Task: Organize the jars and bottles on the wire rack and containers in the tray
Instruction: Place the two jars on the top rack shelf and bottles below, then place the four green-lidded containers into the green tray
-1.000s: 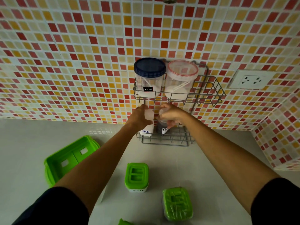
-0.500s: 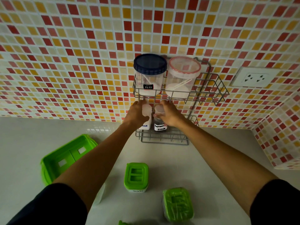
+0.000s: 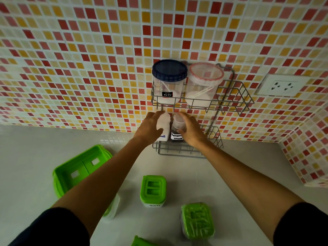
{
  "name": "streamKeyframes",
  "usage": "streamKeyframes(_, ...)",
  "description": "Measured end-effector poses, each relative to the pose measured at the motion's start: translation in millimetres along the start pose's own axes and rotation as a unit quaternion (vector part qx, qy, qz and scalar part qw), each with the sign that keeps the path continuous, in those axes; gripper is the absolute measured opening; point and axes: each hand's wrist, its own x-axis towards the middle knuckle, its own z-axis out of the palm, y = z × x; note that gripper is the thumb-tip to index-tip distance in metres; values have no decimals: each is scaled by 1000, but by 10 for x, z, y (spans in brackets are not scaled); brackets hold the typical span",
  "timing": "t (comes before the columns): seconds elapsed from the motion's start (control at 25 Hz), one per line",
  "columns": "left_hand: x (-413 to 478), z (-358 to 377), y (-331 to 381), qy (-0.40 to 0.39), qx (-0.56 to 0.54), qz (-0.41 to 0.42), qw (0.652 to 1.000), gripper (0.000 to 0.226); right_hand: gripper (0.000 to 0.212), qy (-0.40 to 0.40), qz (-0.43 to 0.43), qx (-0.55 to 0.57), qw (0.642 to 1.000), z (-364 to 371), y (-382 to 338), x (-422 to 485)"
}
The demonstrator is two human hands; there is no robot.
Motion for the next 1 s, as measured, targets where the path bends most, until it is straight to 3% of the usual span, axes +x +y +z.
streamKeyframes(0.12, -229, -119, -94, 21, -17, -6, 1000, 66, 72, 67, 9, -53, 996, -5, -144, -178)
streamKeyframes(0.24, -605, -285, -302, 35, -41, -16, 998, 58, 58, 109, -52, -31, 992, 59, -299, -454)
streamKeyframes(0.32, -933, -420, -508, 66, -53, -31, 996, 52, 47, 37, -85, -4, 996, 161, -423, -679)
streamKeyframes(0.4, -1250, -541, -761, 108, -57, -65, 990, 47, 46, -88, -89, 10, 992, 310, -549, -923)
streamKeyframes(0.48, -1523, -615, -1016, 136, -65, -124, 981, 45, 57, -184, -69, -7, 981, 471, -616, -1164)
streamKeyframes(0.6, -1908, -617, -1360, 162, -58, -235, 957, 49, 83, -256, -32, -84, 962, 677, -685, -1459)
streamKeyframes(0.72, -2207, -504, -1619, 179, 20, -314, 932, 65, 95, -262, -35, -140, 954, 757, -736, -1595)
streamKeyframes(0.8, -2305, -453, -1730, 175, -2, -368, 913, 77, 92, -245, -25, -132, 960, 749, -761, -1600)
streamKeyframes(1.0, -2279, -450, -1935, 132, -81, -366, 918, 62, 91, -209, -9, -117, 971, 784, -890, -1549)
